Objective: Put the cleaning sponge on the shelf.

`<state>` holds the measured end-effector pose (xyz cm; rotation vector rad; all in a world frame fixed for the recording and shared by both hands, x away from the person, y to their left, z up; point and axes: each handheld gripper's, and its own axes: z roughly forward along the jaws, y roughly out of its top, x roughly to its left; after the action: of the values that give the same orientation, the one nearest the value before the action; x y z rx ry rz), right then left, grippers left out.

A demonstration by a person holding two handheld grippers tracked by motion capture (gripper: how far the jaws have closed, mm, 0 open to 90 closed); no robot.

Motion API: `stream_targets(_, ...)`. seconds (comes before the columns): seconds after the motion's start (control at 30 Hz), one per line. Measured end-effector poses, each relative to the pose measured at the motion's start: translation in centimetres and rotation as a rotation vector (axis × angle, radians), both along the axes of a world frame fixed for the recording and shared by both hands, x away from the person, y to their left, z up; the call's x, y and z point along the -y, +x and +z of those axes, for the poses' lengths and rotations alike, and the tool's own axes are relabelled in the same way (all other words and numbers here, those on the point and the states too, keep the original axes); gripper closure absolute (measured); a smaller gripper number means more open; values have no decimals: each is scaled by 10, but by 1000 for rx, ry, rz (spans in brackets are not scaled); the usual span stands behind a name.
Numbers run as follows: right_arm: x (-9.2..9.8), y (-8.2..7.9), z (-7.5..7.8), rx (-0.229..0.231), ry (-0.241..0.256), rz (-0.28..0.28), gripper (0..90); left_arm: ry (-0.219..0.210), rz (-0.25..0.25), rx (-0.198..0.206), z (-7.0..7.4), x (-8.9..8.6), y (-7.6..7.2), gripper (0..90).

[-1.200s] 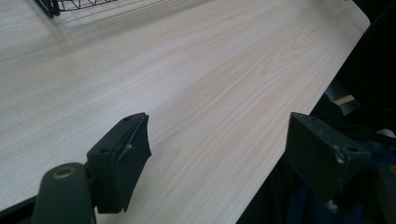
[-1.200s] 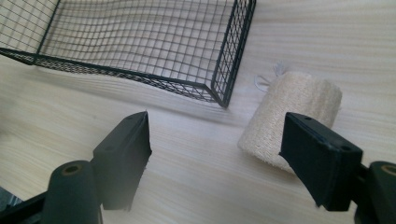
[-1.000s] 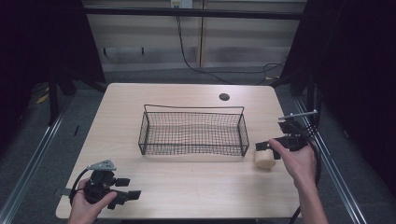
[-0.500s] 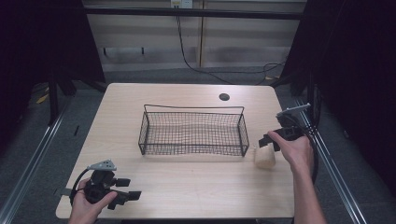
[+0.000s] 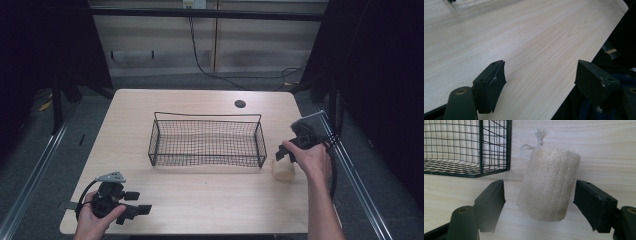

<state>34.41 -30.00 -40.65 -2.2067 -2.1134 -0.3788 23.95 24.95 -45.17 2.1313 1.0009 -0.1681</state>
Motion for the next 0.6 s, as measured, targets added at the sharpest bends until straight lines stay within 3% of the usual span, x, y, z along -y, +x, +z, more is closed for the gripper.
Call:
stream_targets(0.03,0,1,-3,-10,-24,-5,248,-3,4,1,0,0,0,237)
stream_targets(0.13,-1,2,-6,-31,-25,-15,251,-4,2,1,0,-1,0,235)
stream_targets(0.23,-2,4,-12,-44,-61,-19,252,-3,1,2,0,-1,0,232)
stream_targets(0.6,-9,9,-22,-63,-92,-20,250,-13,5,1,1,-2,0,228)
